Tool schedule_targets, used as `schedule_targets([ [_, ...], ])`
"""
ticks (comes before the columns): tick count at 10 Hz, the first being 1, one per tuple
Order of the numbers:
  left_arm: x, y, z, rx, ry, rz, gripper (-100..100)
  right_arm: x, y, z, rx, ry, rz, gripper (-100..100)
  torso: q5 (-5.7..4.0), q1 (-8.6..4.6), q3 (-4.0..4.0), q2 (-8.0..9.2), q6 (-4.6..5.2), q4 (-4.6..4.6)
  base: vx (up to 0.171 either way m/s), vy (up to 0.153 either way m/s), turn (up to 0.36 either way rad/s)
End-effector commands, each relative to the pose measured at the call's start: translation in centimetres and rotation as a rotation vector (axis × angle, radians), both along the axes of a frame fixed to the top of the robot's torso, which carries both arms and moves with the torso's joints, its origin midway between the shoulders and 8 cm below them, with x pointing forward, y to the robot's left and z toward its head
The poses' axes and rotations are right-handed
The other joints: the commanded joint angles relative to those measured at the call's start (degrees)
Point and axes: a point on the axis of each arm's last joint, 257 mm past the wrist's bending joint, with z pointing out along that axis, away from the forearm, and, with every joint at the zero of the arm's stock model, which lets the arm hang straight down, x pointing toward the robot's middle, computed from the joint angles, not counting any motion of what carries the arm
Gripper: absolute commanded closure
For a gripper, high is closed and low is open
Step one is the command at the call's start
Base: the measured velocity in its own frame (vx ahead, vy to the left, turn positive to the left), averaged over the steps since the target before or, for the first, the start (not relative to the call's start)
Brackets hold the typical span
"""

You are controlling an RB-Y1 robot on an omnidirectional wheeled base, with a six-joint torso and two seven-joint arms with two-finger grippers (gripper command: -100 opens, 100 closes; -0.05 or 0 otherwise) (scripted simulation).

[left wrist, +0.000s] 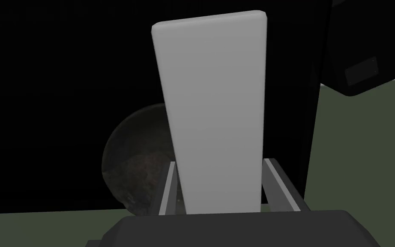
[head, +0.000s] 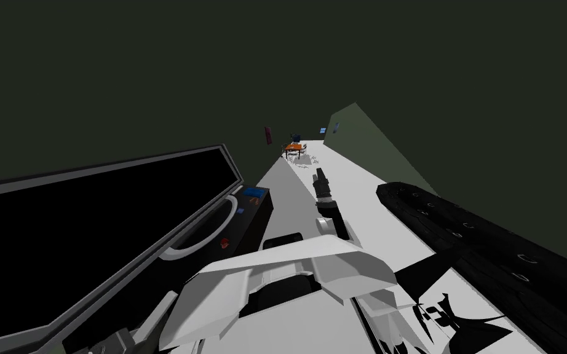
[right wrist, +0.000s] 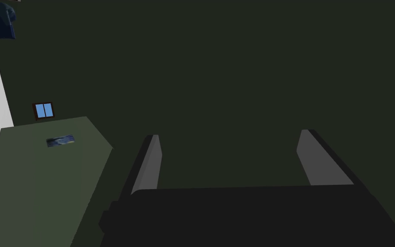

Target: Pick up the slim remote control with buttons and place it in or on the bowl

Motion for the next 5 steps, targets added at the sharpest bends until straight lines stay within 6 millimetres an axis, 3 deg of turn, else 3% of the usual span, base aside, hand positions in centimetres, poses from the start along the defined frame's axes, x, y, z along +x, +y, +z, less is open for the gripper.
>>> schedule_targets([
  [1,-2.4,-0.1,0.0,-0.006,0.033,-0.001,100,0.0,0.0,0.0,0.000,0.000,0.000,0,0.00,0.00,0.00,0.00,0.00,0.00,0.079,0.120,0.110],
  [4,-4.0,-0.2,0.0,-0.010,0.059,-0.005,100,0.0,0.0,0.0,0.000,0.000,0.000,0,-0.02,0.28,-0.03,-0.05,-0.07,-0.02,0.072,0.137,0.098],
  [5,-4.0,-0.2,0.0,-0.010,0.059,-0.005,100,0.0,0.0,0.0,0.000,0.000,0.000,0,0.01,0.14,-0.01,-0.03,0.04,0.01,0.022,0.029,-0.017],
])
